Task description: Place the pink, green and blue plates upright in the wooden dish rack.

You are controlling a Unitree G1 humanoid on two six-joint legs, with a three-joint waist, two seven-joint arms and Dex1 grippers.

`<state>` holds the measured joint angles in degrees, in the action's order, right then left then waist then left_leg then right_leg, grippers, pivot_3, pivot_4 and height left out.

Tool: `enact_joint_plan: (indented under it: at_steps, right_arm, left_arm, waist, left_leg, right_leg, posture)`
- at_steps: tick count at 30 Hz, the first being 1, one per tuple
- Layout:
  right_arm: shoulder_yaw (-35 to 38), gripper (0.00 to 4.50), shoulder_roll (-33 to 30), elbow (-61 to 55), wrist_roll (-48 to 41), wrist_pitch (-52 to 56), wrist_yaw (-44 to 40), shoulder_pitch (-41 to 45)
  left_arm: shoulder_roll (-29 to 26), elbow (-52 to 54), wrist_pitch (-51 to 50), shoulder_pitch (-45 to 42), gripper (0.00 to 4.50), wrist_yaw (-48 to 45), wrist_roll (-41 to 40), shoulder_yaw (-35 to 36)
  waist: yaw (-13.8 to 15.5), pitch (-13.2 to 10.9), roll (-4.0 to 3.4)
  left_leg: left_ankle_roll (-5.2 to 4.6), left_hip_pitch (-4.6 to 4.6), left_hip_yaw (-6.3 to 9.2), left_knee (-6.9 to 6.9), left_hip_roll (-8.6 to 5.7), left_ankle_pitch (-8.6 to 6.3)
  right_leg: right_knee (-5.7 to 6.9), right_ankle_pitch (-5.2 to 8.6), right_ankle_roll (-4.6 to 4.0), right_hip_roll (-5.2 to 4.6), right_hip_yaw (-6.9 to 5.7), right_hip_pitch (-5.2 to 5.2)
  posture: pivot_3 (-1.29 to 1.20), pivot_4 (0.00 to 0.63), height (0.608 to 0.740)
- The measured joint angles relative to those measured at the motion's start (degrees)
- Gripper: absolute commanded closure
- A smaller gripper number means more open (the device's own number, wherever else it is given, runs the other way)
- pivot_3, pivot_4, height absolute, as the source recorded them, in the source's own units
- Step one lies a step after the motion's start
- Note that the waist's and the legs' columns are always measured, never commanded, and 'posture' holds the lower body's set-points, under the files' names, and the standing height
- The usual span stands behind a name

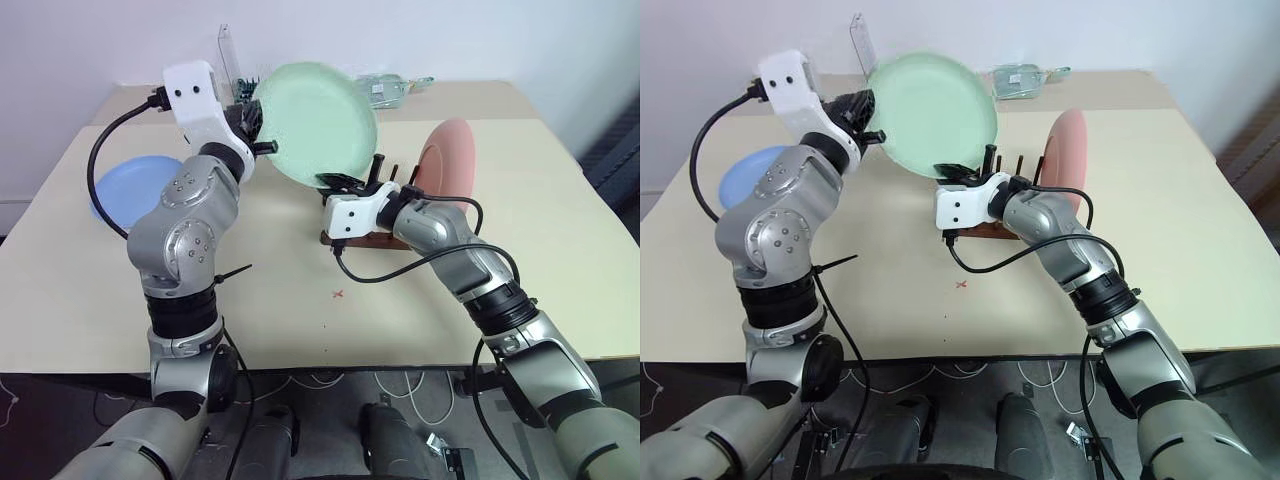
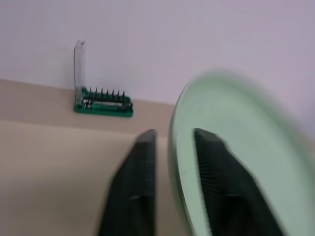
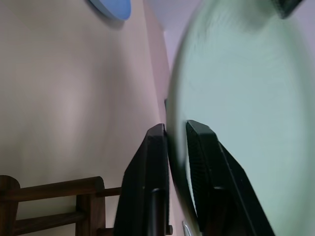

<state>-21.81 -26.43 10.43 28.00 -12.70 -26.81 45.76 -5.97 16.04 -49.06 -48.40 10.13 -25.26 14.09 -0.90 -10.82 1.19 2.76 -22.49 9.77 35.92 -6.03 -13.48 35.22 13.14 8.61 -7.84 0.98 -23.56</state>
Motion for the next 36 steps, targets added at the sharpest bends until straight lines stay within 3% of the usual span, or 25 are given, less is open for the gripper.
enact_joint_plan:
  at_steps: [2, 5, 8, 11, 17, 21, 25, 36]
  right_arm:
    - [0.13, 3.88, -0.05, -0.01, 0.0, -0.02, 0.01, -0.01]
    - [1.47, 3.88, 0.12, -0.71, -1.69, 0.7, -0.11, -0.2]
    - [7.31, 3.88, 1.56, -4.9, -8.33, 4.11, -0.61, -1.94]
    - [10.12, 3.88, 1.77, -7.99, -12.82, 7.25, -2.04, -2.6]
    - [21.64, 3.88, 7.09, -25.59, -36.32, 27.34, -4.16, -9.69]
    - [28.75, 3.88, 11.73, -34.13, -51.55, 41.29, 0.25, -10.46]
    - [32.87, 3.88, 14.62, -35.52, -60.57, 50.25, 6.98, -11.41]
    - [33.74, 3.88, 15.94, -35.16, -65.5, 53.99, 15.01, -10.37]
  left_arm:
    - [0.01, -0.38, 3.07, -1.57, 1.11, 0.36, -0.32, 2.79]
    - [-2.95, -2.43, 7.73, -4.01, 1.11, 1.41, 0.28, 7.16]
    - [-9.4, -5.75, 11.49, -0.65, 1.11, -0.06, 4.05, 7.78]
    - [-10.88, -8.49, 13.46, 2.44, 1.11, -1.81, 5.88, 7.47]
    - [-16.58, -11.04, 16.66, 12.03, 1.11, -11.89, 6.87, 5.17]
    - [-16.78, -10.98, 16.94, 17.14, 1.11, -19.49, 6.42, 0.17]
    - [-16.59, -8.49, 16.97, 21.2, 1.11, -26.53, 5.68, -5.77]
    - [-13.6, -5.93, 17.1, 21.82, 1.11, -29.28, 4.63, -8.38]
  waist:
    - [-0.11, -0.02, 0.02]
    - [-0.18, -0.02, 0.01]
    - [-0.11, -0.01, -0.01]
    - [0.36, -0.02, 0.03]
    - [-0.02, -0.03, -0.01]
    - [0.1, -0.02, -0.04]
    - [0.08, -0.05, -0.09]
    - [0.0, -0.04, -0.18]
  left_leg:
    - [0.01, 0.0, -0.02, 0.0, 0.03, 0.0]
    - [0.02, 0.02, -0.04, -0.02, 0.05, 0.0]
    - [0.04, 0.05, -0.05, -0.04, 0.08, 0.0]
    - [0.03, 0.01, -0.01, 0.04, 0.06, -0.01]
    - [-0.04, 0.01, 0.01, -0.04, 0.11, -0.06]
    - [-0.2, 0.03, 0.02, -0.05, 0.16, -0.15]
    - [-0.21, 0.02, 0.0, -0.07, 0.16, -0.15]
    - [-0.21, 0.03, -0.05, -0.14, 0.21, -0.15]
  right_leg:
    - [-0.01, -0.01, -0.02, 0.02, 0.01, -0.02]
    - [-0.01, -0.01, -0.02, 0.06, 0.04, -0.02]
    - [0.0, -0.02, -0.03, 0.09, 0.09, -0.02]
    - [-0.02, -0.03, -0.05, 0.09, 0.07, 0.02]
    - [0.04, -0.06, -0.1, 0.14, 0.12, -0.06]
    - [0.06, -0.11, -0.18, 0.17, 0.11, -0.06]
    - [0.07, -0.12, -0.21, 0.17, 0.12, -0.11]
    - [0.08, -0.13, -0.21, 0.18, 0.12, -0.17]
  posture:
    - [0.0, 0.15, 0.74]
    - [0.0, 0.15, 0.74]
    - [0.0, 0.15, 0.74]
    - [0.0, 0.15, 0.74]
    - [0.0, 0.15, 0.74]
    - [0.0, 0.15, 0.74]
    - [0.0, 0.15, 0.74]
    - [0.0, 0.15, 0.74]
